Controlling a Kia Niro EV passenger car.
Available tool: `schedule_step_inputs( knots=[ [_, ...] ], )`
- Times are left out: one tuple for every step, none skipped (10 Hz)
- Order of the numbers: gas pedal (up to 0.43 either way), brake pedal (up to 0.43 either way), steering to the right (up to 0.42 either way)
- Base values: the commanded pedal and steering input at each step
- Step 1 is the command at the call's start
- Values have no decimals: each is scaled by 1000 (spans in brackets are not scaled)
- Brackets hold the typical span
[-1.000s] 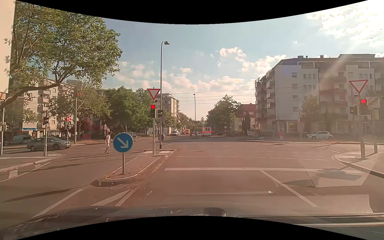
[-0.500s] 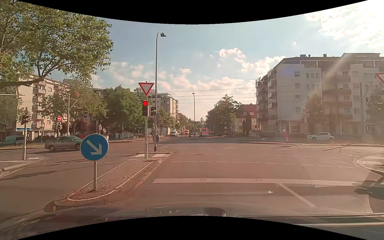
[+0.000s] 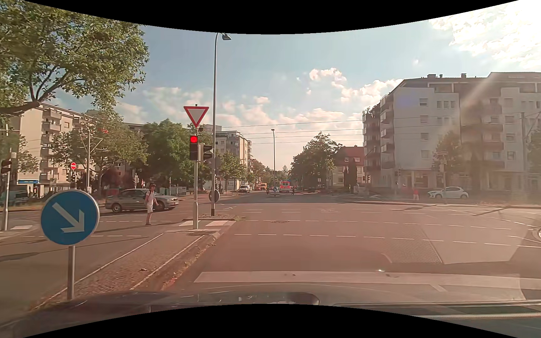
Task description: Follow the waypoints while adhering to traffic rules and regulations
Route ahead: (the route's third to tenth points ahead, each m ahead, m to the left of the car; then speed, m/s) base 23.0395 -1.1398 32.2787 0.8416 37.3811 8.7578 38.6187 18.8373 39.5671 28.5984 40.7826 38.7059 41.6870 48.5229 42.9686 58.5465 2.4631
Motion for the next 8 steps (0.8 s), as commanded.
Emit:
schedule_step_inputs(
  knots=[
    [0,171,-4],
    [0,177,-4],
    [0,177,-4],
    [0,171,-3],
    [0,171,-3],
    [0,171,-4],
    [0,171,-3],
    [0,165,-1]
  ],
)
